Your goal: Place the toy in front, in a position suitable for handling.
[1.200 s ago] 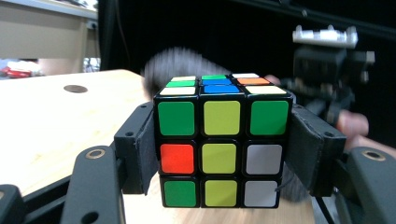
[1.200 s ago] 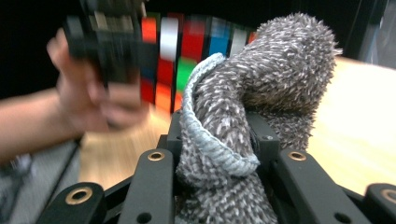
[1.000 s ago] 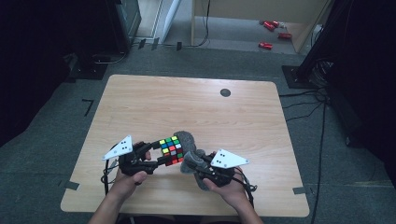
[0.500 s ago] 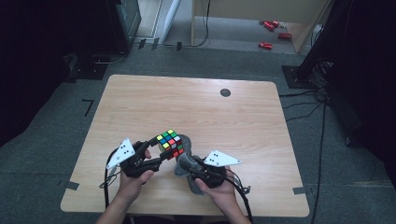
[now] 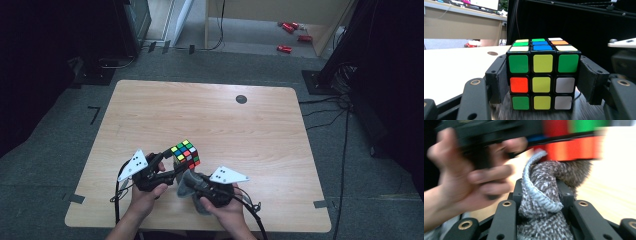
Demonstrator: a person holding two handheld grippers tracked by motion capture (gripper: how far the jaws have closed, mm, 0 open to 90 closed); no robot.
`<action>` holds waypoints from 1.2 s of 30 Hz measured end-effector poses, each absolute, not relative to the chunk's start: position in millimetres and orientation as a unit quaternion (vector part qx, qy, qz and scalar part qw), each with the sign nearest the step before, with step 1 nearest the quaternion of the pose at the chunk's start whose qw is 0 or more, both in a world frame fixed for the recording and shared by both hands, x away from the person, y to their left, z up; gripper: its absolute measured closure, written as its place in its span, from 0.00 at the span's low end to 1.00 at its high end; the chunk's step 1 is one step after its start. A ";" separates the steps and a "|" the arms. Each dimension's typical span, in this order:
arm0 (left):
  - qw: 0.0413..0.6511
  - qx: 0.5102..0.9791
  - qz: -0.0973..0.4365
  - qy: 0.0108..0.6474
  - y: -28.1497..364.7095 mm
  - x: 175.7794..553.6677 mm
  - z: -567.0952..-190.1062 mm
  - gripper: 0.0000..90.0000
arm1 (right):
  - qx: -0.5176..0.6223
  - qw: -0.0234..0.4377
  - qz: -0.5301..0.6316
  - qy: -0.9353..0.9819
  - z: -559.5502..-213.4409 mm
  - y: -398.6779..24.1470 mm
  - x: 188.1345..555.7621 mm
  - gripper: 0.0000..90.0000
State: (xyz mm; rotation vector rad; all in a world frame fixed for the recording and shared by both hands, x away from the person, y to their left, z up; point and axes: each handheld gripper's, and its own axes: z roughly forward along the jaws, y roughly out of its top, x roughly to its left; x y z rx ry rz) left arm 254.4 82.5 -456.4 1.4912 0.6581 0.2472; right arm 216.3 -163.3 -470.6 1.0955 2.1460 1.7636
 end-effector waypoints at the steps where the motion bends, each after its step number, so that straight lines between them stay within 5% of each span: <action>1: 0.679 0.664 0.109 0.293 82.9 254.5 -456.2 0.39 | 0.379 0.081 0.591 0.707 -470.4 -168.5 218.2 0.76; 10: 0.675 0.668 0.109 0.293 82.7 255.4 -457.5 0.39 | 0.338 0.069 0.589 0.731 -471.1 -149.6 209.7 0.76; 16: 0.677 0.666 0.108 0.294 84.2 255.9 -457.0 0.39 | 0.386 0.098 0.590 0.702 -468.0 -175.5 221.0 0.76; 23: 0.668 0.675 0.108 0.294 81.1 256.9 -459.8 0.39 | 0.319 0.058 0.582 0.745 -471.0 -151.1 211.6 0.76; 29: 0.669 0.665 0.120 0.309 93.9 261.3 -456.7 0.39 | 0.359 0.094 0.574 0.730 -462.8 -176.4 224.1 0.76; 36: 0.652 0.673 0.131 0.325 99.7 266.6 -459.1 0.39 | 0.455 0.214 0.506 0.701 -459.6 -244.0 248.8 0.75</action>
